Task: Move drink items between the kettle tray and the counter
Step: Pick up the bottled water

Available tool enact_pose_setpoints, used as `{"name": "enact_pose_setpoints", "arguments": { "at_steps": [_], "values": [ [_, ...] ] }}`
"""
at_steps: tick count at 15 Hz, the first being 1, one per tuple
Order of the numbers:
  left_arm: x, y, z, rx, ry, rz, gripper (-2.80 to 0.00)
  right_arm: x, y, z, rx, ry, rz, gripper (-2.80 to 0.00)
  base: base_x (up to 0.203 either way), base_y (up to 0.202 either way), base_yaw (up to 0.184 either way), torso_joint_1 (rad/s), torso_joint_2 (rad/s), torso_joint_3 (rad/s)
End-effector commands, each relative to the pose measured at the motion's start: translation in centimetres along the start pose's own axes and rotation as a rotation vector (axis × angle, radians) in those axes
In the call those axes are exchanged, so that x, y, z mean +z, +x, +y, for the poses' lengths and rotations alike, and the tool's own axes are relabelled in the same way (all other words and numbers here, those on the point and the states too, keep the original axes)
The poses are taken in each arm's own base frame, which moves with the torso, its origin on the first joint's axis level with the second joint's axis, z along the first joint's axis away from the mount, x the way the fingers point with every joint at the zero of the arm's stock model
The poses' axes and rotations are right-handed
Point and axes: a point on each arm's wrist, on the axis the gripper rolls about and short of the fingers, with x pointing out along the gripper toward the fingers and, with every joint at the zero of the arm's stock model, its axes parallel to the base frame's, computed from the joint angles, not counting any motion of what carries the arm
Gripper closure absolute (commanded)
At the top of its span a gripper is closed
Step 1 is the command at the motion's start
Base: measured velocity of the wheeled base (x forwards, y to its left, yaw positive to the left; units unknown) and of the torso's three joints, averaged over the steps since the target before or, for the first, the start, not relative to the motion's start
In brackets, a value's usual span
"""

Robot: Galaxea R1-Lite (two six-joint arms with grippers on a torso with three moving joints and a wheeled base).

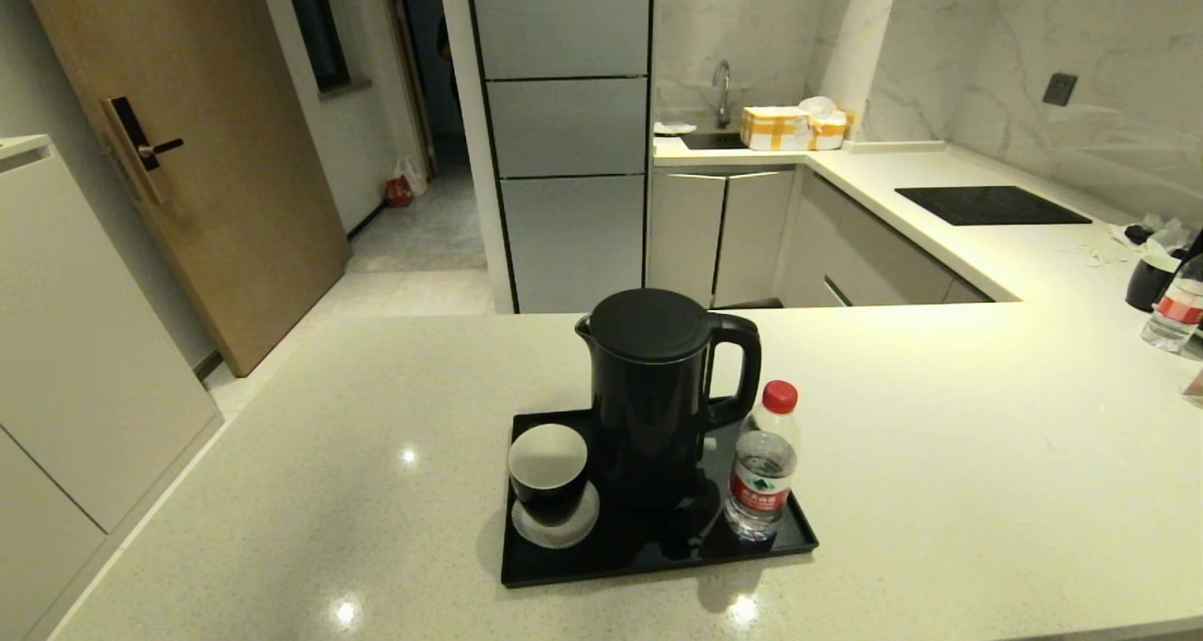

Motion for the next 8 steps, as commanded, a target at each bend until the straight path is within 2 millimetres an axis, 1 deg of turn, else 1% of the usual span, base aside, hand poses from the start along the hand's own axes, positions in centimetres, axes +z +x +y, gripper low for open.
{"name": "enact_pose_setpoints", "arguments": {
  "at_steps": [1, 8],
  "values": [
    [0.10, -0.11, -0.01, -0.011, 0.007, 0.016, 0.00, -0.04, 0.03, 0.00, 0.000, -0.001, 0.003, 0.00, 0.000, 0.000, 0.000, 0.000, 0.00, 0.000],
    [0.05, -0.22, -0.02, -0.016, 0.001, 0.039, 0.00, -0.04, 0.03, 0.00, 0.000, -0.001, 0.003, 0.00, 0.000, 0.000, 0.000, 0.000, 0.00, 0.000]
  ]
}}
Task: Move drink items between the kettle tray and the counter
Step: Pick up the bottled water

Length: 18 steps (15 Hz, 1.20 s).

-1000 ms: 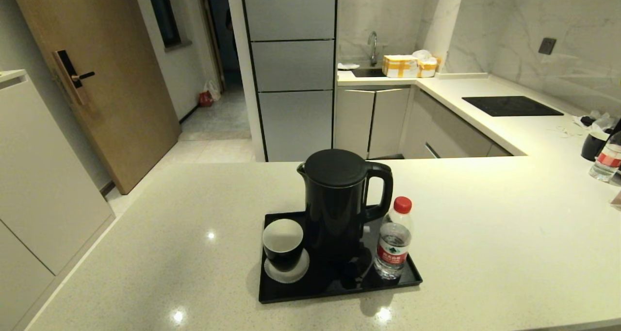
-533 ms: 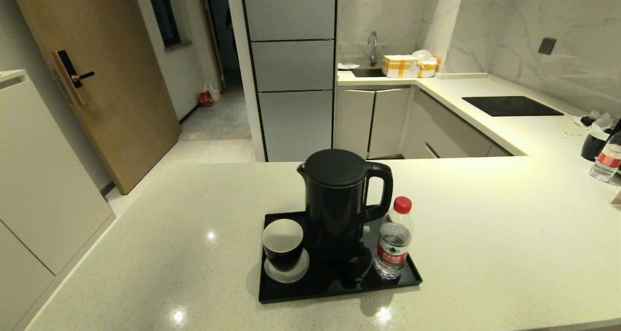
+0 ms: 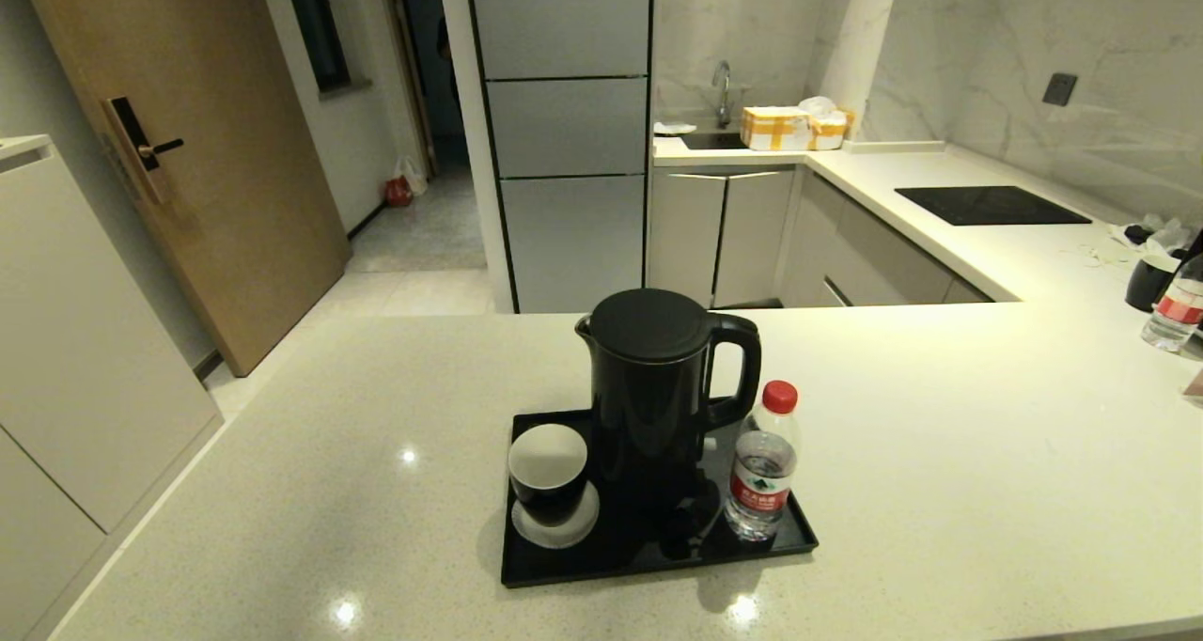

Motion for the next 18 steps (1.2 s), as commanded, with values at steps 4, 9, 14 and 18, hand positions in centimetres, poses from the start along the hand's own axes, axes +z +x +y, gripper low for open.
{"name": "enact_pose_setpoints", "arguments": {
  "at_steps": [4, 9, 14, 18],
  "values": [
    [0.02, -0.02, 0.00, 0.000, -0.003, 0.001, 0.00, -0.04, 0.03, 0.00, 0.000, -0.001, 0.003, 0.00, 0.000, 0.000, 0.000, 0.000, 0.00, 0.000],
    [0.02, -0.02, 0.00, 0.001, -0.009, 0.001, 0.00, -0.04, 0.03, 0.00, 0.000, -0.001, 0.003, 0.00, 0.000, 0.000, 0.000, 0.000, 0.00, 0.000],
    [0.07, 0.01, 0.04, 0.016, -0.075, -0.009, 0.00, -0.05, 0.03, 0.01, 0.004, -0.010, 0.005, 0.00, 0.000, 0.000, 0.000, 0.000, 0.00, 0.000],
    [0.13, 0.02, 0.04, 0.015, -0.090, -0.017, 0.00, -0.04, 0.02, 0.01, 0.006, -0.046, 0.006, 0.00, 0.000, 0.000, 0.000, 0.000, 0.00, 0.000]
  ]
}}
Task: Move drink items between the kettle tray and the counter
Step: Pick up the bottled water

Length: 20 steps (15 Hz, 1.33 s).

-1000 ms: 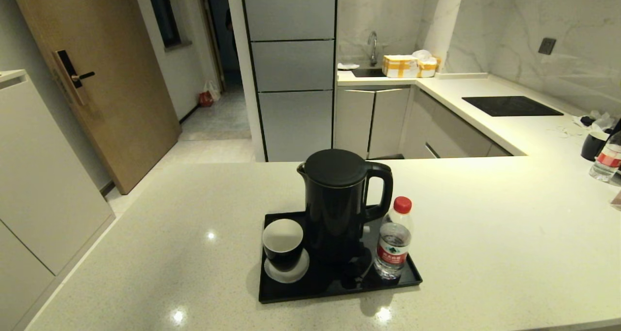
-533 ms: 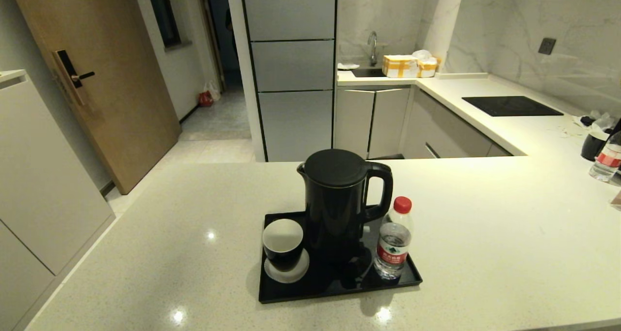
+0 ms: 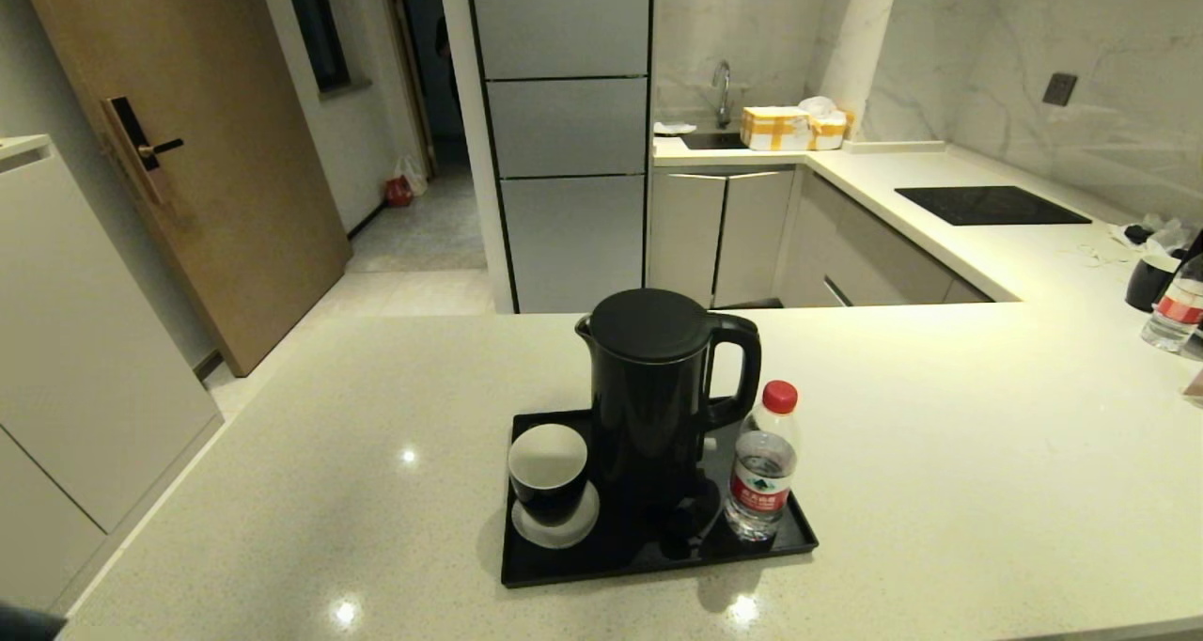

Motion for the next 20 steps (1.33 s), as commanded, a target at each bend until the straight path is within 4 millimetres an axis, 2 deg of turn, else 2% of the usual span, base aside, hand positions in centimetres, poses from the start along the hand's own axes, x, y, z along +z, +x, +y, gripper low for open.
{"name": "enact_pose_setpoints", "arguments": {
  "at_steps": [1, 2, 3, 6, 8, 11, 13, 15, 18, 20],
  "values": [
    [0.0, 0.0, 0.0, -0.001, -0.002, -0.001, 0.00, 0.0, 0.0, 0.0, -0.004, 0.015, 0.011, 0.00, 0.000, 0.000, 0.000, 0.000, 0.00, 0.000],
    [-0.1, 0.0, 0.0, -0.001, -0.002, 0.000, 0.00, 0.2, -0.2, 0.0, -0.007, 0.035, 0.023, 0.00, 0.000, 0.000, 0.000, 0.000, 0.00, 0.000],
    [-0.1, 0.0, 0.0, -0.001, -0.002, 0.000, 0.00, 1.3, -0.4, -0.1, -0.008, 0.044, 0.014, 0.00, 0.000, 0.000, 0.000, 0.000, 0.00, 0.000],
    [0.0, 0.0, 0.0, -0.001, -0.001, -0.001, 0.00, 7.1, -0.2, -0.5, 0.033, 0.128, 0.084, 0.00, 0.000, 0.000, 0.000, 0.000, 0.00, 0.000],
    [0.0, 0.0, 0.0, -0.001, -0.001, -0.003, 0.00, 10.0, 1.4, -0.6, 0.097, 0.171, 0.238, 0.00, 0.000, 0.000, 0.000, 0.000, 0.00, 0.000],
    [0.0, 0.0, 0.0, -0.001, -0.002, 0.000, 0.00, 11.8, 5.5, -0.6, 0.176, 0.230, 0.588, 0.00, 0.000, 0.000, 0.000, 0.000, 0.00, 0.000],
    [0.0, 0.0, 0.0, -0.001, -0.002, 0.000, 0.00, 11.2, 9.8, -0.4, 0.220, 0.255, 0.811, 0.00, 0.000, 0.000, 0.000, 0.000, 0.00, 0.000],
    [0.0, 0.0, 0.0, -0.001, -0.002, -0.001, 0.00, 9.5, 14.5, 0.1, 0.265, 0.251, 0.924, 0.00, 0.000, 0.000, 0.000, 0.000, 0.00, 0.000],
    [0.0, 0.0, 0.0, -0.002, -0.001, -0.002, 0.00, 5.4, 21.6, 2.1, 0.304, 0.194, 1.001, 0.00, 0.000, 0.000, 0.000, 0.000, 0.00, 0.000],
    [0.0, 0.0, 0.0, -0.001, -0.002, -0.001, 0.00, 2.1, 25.3, 4.1, 0.313, 0.136, 1.007, 0.00, 0.000, 0.000, 0.000, 0.000, 0.00, 0.000]
  ]
}}
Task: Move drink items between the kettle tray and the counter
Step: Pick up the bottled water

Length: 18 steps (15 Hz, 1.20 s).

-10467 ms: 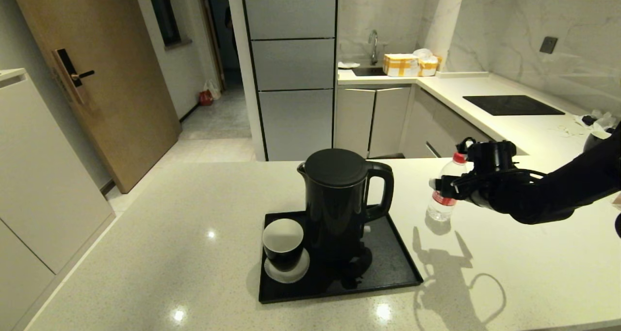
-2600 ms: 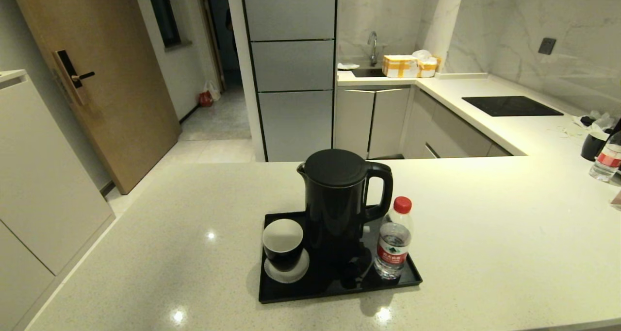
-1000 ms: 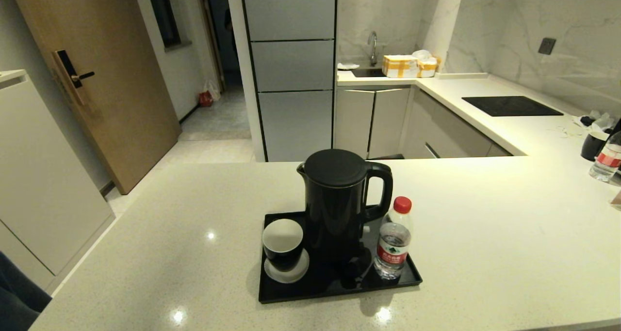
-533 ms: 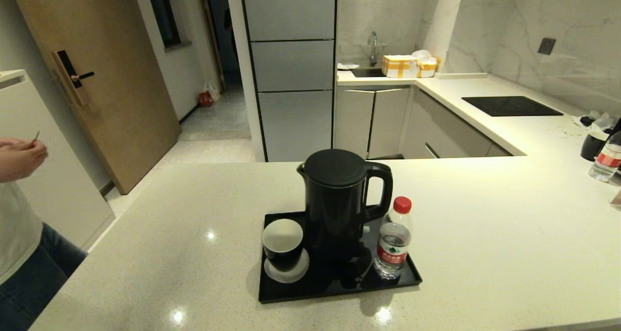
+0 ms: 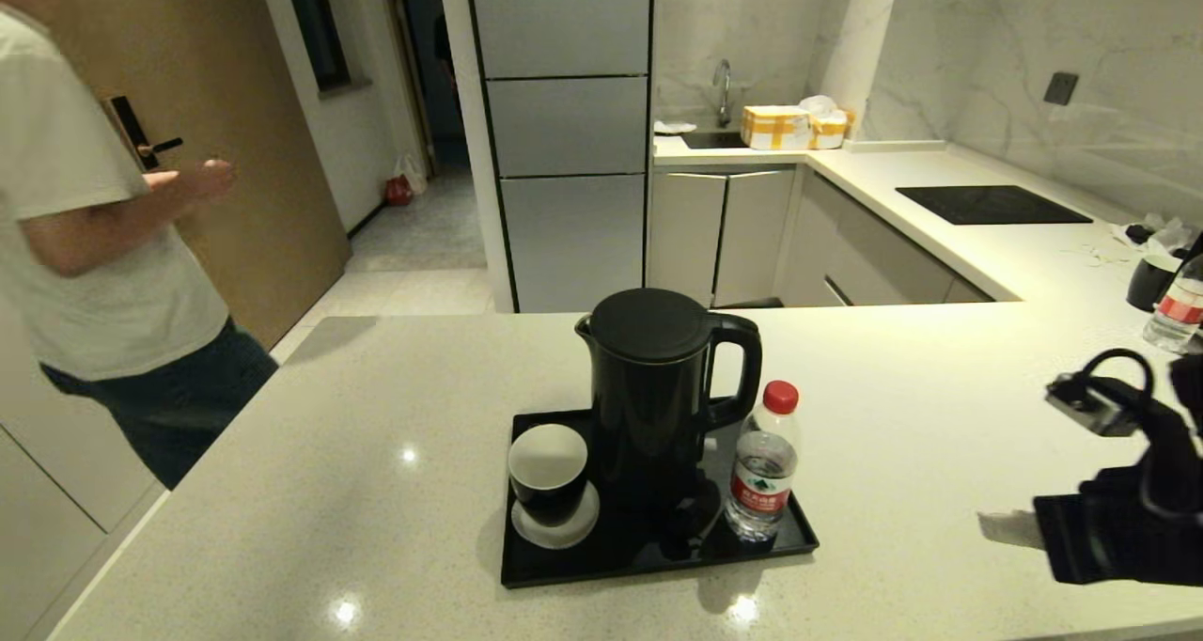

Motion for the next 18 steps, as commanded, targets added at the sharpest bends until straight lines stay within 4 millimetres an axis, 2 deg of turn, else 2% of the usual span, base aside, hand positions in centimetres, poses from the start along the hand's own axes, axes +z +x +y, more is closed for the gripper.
{"name": "enact_pose_setpoints", "arguments": {
  "at_steps": [1, 3, 4, 6, 7, 10, 12, 13, 14, 18],
  "values": [
    [0.0, 0.0, 0.0, 0.000, -0.001, 0.000, 0.00, 1.0, 9.0, 0.2, 0.000, -0.047, 0.065, 0.00, 0.000, 0.000, 0.000, 0.000, 0.00, 0.000],
    [0.0, 0.0, 0.0, 0.000, 0.000, 0.000, 0.00, 1.8, 12.0, 2.0, 0.033, -0.102, -0.051, 0.00, 0.000, 0.000, 0.000, 0.000, 0.00, 0.000],
    [0.0, 0.0, 0.0, 0.000, -0.001, 0.002, 0.00, 1.6, 12.6, 2.9, 0.049, -0.117, -0.060, 0.00, 0.000, 0.000, 0.000, 0.000, 0.00, 0.000],
    [0.0, 0.0, 0.0, 0.000, -0.001, 0.001, 0.00, 1.4, 11.9, 4.2, 0.080, -0.109, -0.074, 0.00, 0.000, 0.000, 0.000, 0.000, 0.00, 0.000],
    [0.0, 0.0, 0.0, 0.000, 0.000, 0.000, 0.00, 1.4, 10.9, 4.4, 0.089, -0.095, -0.096, -2.80, 0.000, 0.000, 0.000, 0.000, 0.00, 0.000],
    [0.0, 0.0, 0.0, 0.000, -0.001, 0.002, 0.00, 0.7, 7.0, 4.4, 0.100, -0.082, -0.146, -2.80, 0.000, 0.000, 0.000, 0.000, 0.00, 0.000],
    [0.0, 0.0, 0.0, 0.000, 0.000, 0.002, 0.00, -0.4, 5.5, 4.1, 0.086, -0.080, -0.082, -2.80, 0.000, 0.000, 0.000, 0.000, 0.00, 0.000],
    [0.0, 0.0, 0.0, 0.000, -0.001, 0.002, 0.00, -0.4, 5.4, 4.1, 0.088, -0.086, -0.076, -2.80, 0.000, 0.000, 0.000, 0.000, 0.00, 0.000],
    [0.0, 0.0, 0.0, 0.000, -0.001, -0.001, 0.00, -0.2, 5.7, 4.2, 0.089, -0.093, -0.075, -2.80, 0.000, 0.000, 0.000, 0.000, 0.00, 0.000],
    [0.0, 0.0, 0.0, 0.000, -0.001, 0.002, 0.00, 1.5, 10.4, 5.0, 0.099, -0.143, -0.110, -2.80, 0.000, 0.000, 0.000, 0.000, 0.00, 0.000]
  ]
}}
